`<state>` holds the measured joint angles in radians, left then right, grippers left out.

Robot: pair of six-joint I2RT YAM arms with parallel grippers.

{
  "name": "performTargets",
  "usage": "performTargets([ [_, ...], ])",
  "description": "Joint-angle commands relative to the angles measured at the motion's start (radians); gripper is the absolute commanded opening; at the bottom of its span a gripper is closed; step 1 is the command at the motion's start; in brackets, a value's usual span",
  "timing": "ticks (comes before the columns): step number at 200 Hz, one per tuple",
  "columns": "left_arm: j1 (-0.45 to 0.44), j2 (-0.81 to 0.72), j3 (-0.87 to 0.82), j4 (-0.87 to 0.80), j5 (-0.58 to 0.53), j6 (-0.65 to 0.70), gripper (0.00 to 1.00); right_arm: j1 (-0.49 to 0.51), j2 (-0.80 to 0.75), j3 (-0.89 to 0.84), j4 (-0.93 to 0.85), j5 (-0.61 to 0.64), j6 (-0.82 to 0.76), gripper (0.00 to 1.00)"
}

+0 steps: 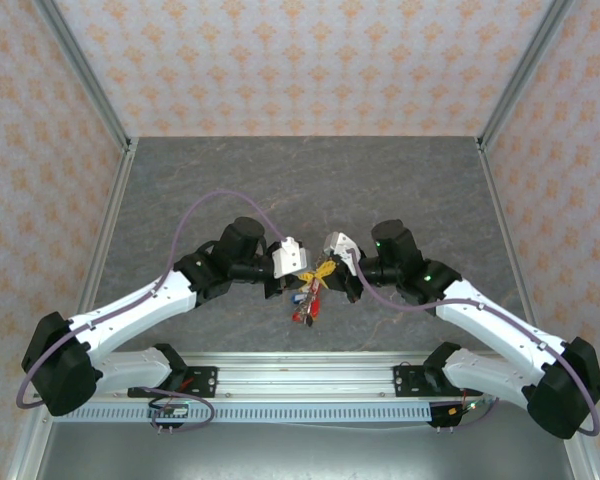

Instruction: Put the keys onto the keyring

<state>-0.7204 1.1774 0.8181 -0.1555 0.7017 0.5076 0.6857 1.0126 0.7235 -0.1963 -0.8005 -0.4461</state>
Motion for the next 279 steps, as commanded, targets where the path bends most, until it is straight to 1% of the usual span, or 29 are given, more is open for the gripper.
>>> performTargets([
  [1, -0.012, 0.020, 0.035, -0.027, 0.025, 0.023, 0.12, 0.014, 0.004, 0.061, 0.040, -0.011, -0.022, 0.00],
  [16, -0.012, 0.025, 0.041, -0.031, 0.042, 0.025, 0.12, 0.018, 0.007, 0.066, 0.041, -0.010, -0.023, 0.00],
  [37, -0.013, 0.037, 0.051, -0.054, 0.053, 0.038, 0.09, 0.023, 0.006, 0.068, 0.042, -0.004, -0.027, 0.00],
  [55, -0.013, 0.035, 0.050, -0.055, 0.067, 0.041, 0.00, 0.025, 0.001, 0.067, 0.039, 0.010, -0.030, 0.00],
  [61, -0.013, 0.032, 0.047, -0.046, 0.070, 0.037, 0.00, 0.025, 0.000, 0.063, 0.037, 0.018, -0.030, 0.00],
  [72, -0.012, 0.025, 0.036, -0.019, 0.069, 0.019, 0.00, 0.025, -0.007, 0.053, 0.036, 0.044, -0.031, 0.04],
  [89, -0.011, 0.003, 0.005, 0.070, 0.060, -0.032, 0.00, 0.023, -0.022, 0.025, 0.037, 0.075, -0.030, 0.11],
  [96, -0.011, -0.007, -0.014, 0.115, 0.050, -0.060, 0.00, 0.023, -0.029, 0.008, 0.045, 0.079, -0.030, 0.12],
  [121, -0.005, -0.033, -0.065, 0.244, 0.042, -0.135, 0.00, 0.014, -0.042, -0.058, 0.117, 0.079, 0.017, 0.13],
  [149, -0.002, -0.039, -0.075, 0.276, 0.070, -0.150, 0.00, 0.004, -0.054, -0.108, 0.181, 0.063, 0.054, 0.11],
  [161, -0.002, -0.040, -0.079, 0.279, 0.084, -0.153, 0.00, -0.003, -0.057, -0.119, 0.199, 0.053, 0.062, 0.07],
  [172, 0.000, -0.041, -0.083, 0.287, 0.094, -0.158, 0.00, -0.005, -0.057, -0.126, 0.215, 0.044, 0.073, 0.06],
  [178, -0.001, -0.042, -0.088, 0.298, 0.099, -0.165, 0.00, -0.006, -0.057, -0.130, 0.229, 0.044, 0.083, 0.07],
  [189, 0.000, -0.045, -0.100, 0.326, 0.102, -0.178, 0.00, -0.009, -0.058, -0.149, 0.261, 0.048, 0.095, 0.13],
  [198, -0.001, -0.048, -0.107, 0.344, 0.102, -0.189, 0.00, -0.013, -0.060, -0.165, 0.285, 0.047, 0.102, 0.13],
  [224, -0.001, -0.051, -0.112, 0.358, 0.105, -0.197, 0.00, -0.023, -0.053, -0.180, 0.303, 0.035, 0.109, 0.12],
  [235, 0.000, -0.054, -0.111, 0.353, 0.105, -0.195, 0.00, -0.025, -0.052, -0.182, 0.308, 0.030, 0.104, 0.05],
  [252, 0.000, -0.056, -0.111, 0.346, 0.100, -0.189, 0.00, -0.027, -0.054, -0.180, 0.308, 0.029, 0.105, 0.01],
  [258, -0.001, -0.057, -0.109, 0.334, 0.098, -0.182, 0.00, -0.028, -0.055, -0.177, 0.305, 0.028, 0.102, 0.00],
  [279, -0.001, -0.051, -0.083, 0.237, 0.081, -0.123, 0.01, -0.027, -0.055, -0.151, 0.272, 0.020, 0.080, 0.00],
])
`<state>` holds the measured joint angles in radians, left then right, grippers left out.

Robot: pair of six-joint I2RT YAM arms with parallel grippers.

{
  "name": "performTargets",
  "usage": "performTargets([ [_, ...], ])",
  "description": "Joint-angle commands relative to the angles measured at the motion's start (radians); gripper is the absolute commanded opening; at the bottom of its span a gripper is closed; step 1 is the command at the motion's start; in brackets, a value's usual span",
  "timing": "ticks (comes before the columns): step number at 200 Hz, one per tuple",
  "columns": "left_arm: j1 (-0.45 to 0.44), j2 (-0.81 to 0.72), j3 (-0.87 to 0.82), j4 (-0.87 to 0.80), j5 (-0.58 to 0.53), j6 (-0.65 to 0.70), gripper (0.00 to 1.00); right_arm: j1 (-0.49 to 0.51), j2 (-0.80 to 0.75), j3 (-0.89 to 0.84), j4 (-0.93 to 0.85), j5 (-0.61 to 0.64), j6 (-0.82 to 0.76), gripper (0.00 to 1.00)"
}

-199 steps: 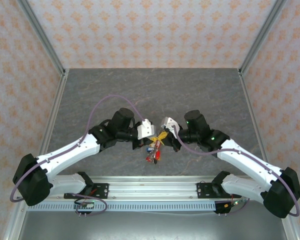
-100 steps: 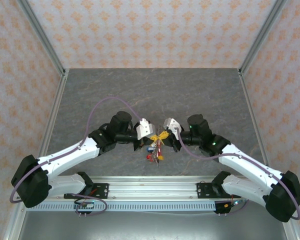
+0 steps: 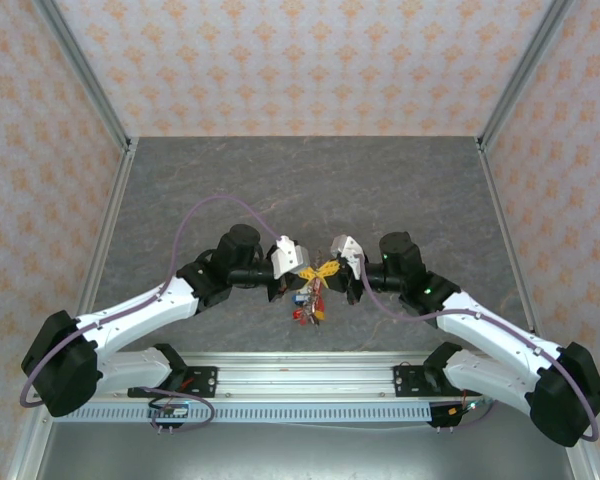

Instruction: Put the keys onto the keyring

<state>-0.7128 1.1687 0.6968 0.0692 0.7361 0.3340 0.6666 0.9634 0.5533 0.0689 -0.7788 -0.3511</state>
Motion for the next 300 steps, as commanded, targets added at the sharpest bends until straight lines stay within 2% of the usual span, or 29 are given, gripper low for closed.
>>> performTargets([
  [1, -0.008, -0.041, 0.041, 0.008, 0.047, 0.055, 0.02, -0.008, -0.006, 0.022, 0.004, -0.003, -0.017, 0.00],
  [14, -0.010, -0.029, 0.072, -0.088, 0.035, 0.112, 0.08, -0.009, -0.003, 0.052, -0.035, -0.012, -0.039, 0.00],
  [47, -0.010, 0.002, 0.128, -0.243, -0.003, 0.211, 0.15, -0.009, 0.012, 0.125, -0.130, -0.038, -0.101, 0.00],
  [94, -0.013, 0.048, 0.177, -0.311, -0.003, 0.253, 0.17, -0.006, 0.032, 0.180, -0.185, -0.060, -0.137, 0.00],
  [130, -0.014, 0.068, 0.196, -0.342, -0.007, 0.266, 0.12, 0.005, 0.041, 0.227, -0.252, -0.052, -0.171, 0.00],
  [153, -0.014, 0.073, 0.204, -0.346, -0.012, 0.262, 0.00, 0.023, 0.066, 0.288, -0.358, -0.029, -0.223, 0.00],
  [173, -0.014, 0.070, 0.199, -0.314, -0.021, 0.235, 0.00, 0.028, 0.074, 0.308, -0.415, -0.005, -0.244, 0.00],
  [209, -0.012, 0.057, 0.163, -0.210, 0.011, 0.166, 0.00, 0.028, 0.053, 0.275, -0.407, 0.021, -0.229, 0.04],
  [249, -0.003, 0.035, 0.112, -0.073, 0.038, 0.087, 0.00, 0.015, 0.019, 0.193, -0.319, 0.023, -0.174, 0.08],
  [300, 0.010, 0.014, 0.083, -0.008, 0.071, 0.050, 0.00, -0.001, 0.008, 0.123, -0.225, 0.019, -0.125, 0.11],
])
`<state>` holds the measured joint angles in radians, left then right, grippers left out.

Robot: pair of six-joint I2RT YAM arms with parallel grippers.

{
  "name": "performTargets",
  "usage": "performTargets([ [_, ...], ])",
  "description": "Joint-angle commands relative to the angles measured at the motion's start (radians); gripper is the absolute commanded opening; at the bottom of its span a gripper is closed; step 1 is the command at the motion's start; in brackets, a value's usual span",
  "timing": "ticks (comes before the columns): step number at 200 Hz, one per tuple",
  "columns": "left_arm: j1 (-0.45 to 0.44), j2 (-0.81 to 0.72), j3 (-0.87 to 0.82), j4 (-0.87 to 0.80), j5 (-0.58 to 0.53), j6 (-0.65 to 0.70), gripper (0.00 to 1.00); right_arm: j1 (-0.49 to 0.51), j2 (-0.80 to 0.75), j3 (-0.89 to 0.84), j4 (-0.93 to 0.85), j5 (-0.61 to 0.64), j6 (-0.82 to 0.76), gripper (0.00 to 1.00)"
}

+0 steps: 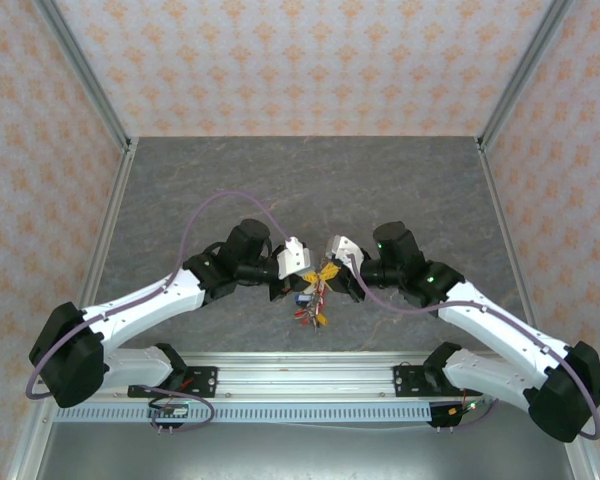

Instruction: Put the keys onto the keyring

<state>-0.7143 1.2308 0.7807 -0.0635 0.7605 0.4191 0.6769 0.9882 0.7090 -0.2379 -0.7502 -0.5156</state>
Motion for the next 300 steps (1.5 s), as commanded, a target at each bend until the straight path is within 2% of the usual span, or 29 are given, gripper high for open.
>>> performTargets([
  [1, 0.012, -0.048, -0.001, 0.126, 0.046, -0.035, 0.00, -0.012, -0.017, -0.033, 0.084, -0.009, 0.040, 0.11],
  [10, 0.012, -0.051, -0.005, 0.133, 0.049, -0.040, 0.00, -0.016, -0.016, -0.040, 0.097, -0.011, 0.044, 0.10],
  [29, 0.012, -0.056, -0.007, 0.130, 0.048, -0.040, 0.00, -0.020, -0.013, -0.041, 0.110, -0.023, 0.047, 0.00],
  [54, 0.011, -0.053, 0.018, 0.052, 0.040, 0.007, 0.00, -0.022, -0.014, -0.030, 0.111, -0.032, 0.042, 0.00],
  [70, 0.012, -0.048, 0.043, -0.011, 0.028, 0.043, 0.10, -0.022, -0.010, -0.017, 0.101, -0.044, 0.034, 0.00],
  [102, 0.009, -0.042, 0.066, -0.057, 0.017, 0.074, 0.17, -0.022, -0.005, -0.004, 0.099, -0.066, 0.028, 0.00],
  [129, 0.004, -0.020, 0.096, -0.121, 0.021, 0.102, 0.17, -0.022, -0.008, -0.006, 0.108, -0.077, 0.032, 0.00],
  [162, -0.014, 0.000, 0.123, -0.196, -0.028, 0.154, 0.18, -0.022, -0.018, -0.012, 0.135, -0.081, 0.040, 0.00],
  [232, -0.016, 0.025, 0.143, -0.201, -0.020, 0.162, 0.19, -0.022, -0.017, -0.013, 0.147, -0.107, 0.046, 0.00],
  [300, -0.017, 0.031, 0.154, -0.185, -0.033, 0.150, 0.16, -0.020, 0.014, 0.018, 0.110, -0.136, 0.063, 0.01],
])
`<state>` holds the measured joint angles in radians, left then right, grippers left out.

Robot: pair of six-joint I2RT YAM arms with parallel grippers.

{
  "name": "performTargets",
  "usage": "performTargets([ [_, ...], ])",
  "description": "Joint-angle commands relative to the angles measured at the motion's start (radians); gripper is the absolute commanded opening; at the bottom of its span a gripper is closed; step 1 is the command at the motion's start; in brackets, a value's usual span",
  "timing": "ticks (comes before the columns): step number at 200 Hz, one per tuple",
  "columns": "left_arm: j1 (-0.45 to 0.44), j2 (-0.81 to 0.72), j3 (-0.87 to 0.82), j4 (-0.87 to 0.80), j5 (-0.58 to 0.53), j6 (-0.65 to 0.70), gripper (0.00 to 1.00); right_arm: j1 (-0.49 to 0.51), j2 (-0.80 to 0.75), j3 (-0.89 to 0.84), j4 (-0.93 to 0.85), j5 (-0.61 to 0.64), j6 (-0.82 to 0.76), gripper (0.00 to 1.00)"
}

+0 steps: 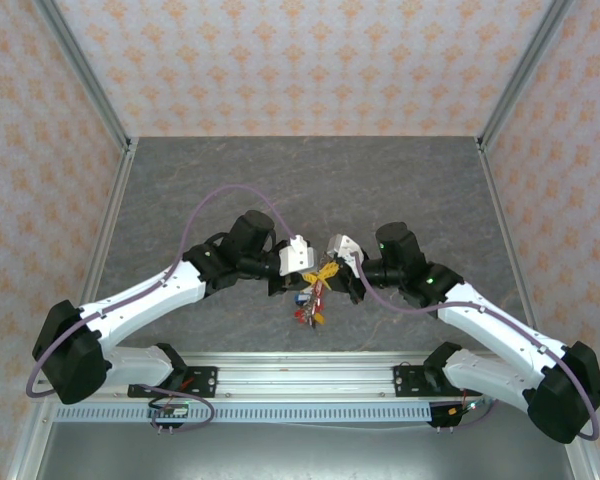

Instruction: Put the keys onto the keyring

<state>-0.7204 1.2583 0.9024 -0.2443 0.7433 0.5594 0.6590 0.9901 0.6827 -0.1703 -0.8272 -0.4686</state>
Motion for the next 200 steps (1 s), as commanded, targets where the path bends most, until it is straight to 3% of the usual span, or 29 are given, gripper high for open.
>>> performTargets([
  [1, -0.011, 0.004, 0.032, -0.005, -0.017, 0.010, 0.16, -0.001, 0.013, 0.045, 0.042, -0.060, 0.017, 0.01],
  [26, -0.011, 0.011, 0.040, -0.026, -0.024, 0.020, 0.00, -0.002, 0.016, 0.047, 0.024, -0.055, 0.005, 0.02],
  [68, -0.006, -0.010, 0.009, 0.000, -0.046, 0.003, 0.00, -0.003, -0.033, 0.039, -0.031, 0.032, -0.014, 0.11],
  [94, 0.013, -0.044, -0.037, 0.101, 0.017, -0.057, 0.00, -0.004, -0.027, 0.029, -0.072, 0.038, -0.041, 0.12],
  [116, 0.021, -0.062, -0.057, 0.159, 0.072, -0.082, 0.00, -0.004, -0.025, -0.010, 0.004, 0.037, -0.007, 0.14],
  [200, 0.044, -0.088, -0.121, 0.326, 0.160, -0.175, 0.00, -0.004, -0.009, -0.101, 0.202, 0.012, 0.112, 0.07],
])
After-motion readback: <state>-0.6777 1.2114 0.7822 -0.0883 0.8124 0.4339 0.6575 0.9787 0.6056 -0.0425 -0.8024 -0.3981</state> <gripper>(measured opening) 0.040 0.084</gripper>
